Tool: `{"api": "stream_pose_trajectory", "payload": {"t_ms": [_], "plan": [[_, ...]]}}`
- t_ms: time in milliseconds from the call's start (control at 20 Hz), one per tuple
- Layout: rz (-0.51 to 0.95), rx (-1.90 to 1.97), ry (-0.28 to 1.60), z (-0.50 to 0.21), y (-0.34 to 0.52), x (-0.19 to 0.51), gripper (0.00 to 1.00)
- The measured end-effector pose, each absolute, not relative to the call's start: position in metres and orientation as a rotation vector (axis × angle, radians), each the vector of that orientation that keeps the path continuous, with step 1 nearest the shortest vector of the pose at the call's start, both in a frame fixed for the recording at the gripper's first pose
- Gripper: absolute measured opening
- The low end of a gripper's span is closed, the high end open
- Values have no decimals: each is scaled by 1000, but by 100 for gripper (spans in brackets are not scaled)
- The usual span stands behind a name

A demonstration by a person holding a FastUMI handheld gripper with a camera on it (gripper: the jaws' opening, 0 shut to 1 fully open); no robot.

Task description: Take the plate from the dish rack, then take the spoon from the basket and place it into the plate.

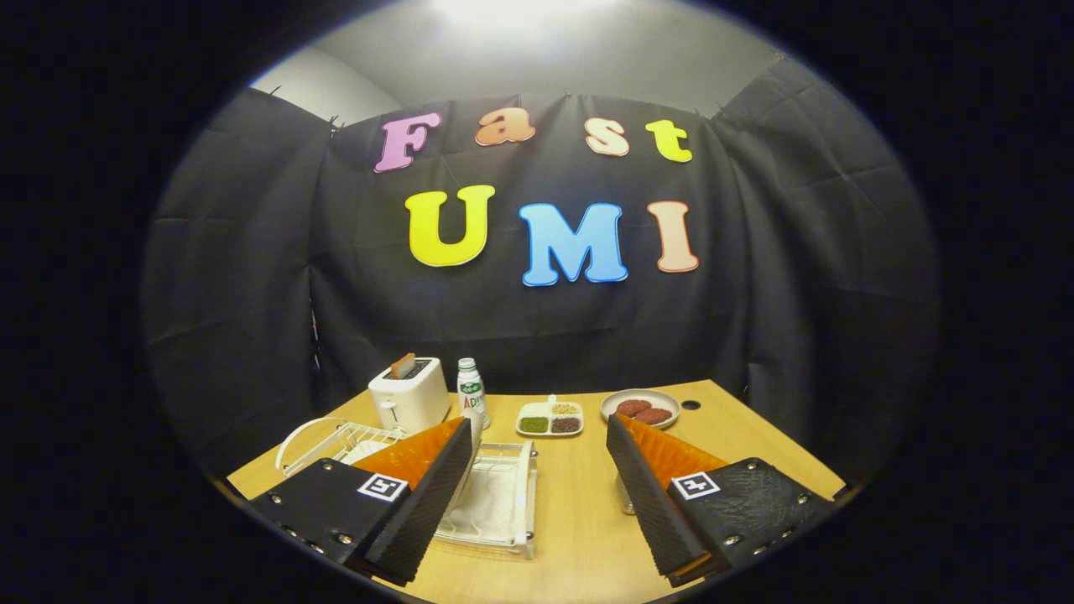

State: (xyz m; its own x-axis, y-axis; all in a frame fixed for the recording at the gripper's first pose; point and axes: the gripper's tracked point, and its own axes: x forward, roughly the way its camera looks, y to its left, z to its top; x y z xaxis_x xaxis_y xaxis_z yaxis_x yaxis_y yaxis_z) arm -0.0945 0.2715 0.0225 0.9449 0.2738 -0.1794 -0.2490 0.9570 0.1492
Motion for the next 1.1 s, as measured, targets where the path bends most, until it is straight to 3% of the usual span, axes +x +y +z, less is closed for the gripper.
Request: {"api": "stream_pose_trajectory", "payload": {"t_ms": [400, 450, 550, 850, 950, 1050, 1100], "plan": [[270, 202, 389, -14, 340, -67, 97], [281, 205, 403, -18, 349, -63, 95], [284, 201, 441, -29, 360, -53, 77], [246, 227, 583, -74, 378, -30, 77], [239, 236, 613, -81, 383, -26, 69], [242, 238, 637, -83, 385, -23, 69], [244, 235, 643, -87, 387, -21, 63]]}}
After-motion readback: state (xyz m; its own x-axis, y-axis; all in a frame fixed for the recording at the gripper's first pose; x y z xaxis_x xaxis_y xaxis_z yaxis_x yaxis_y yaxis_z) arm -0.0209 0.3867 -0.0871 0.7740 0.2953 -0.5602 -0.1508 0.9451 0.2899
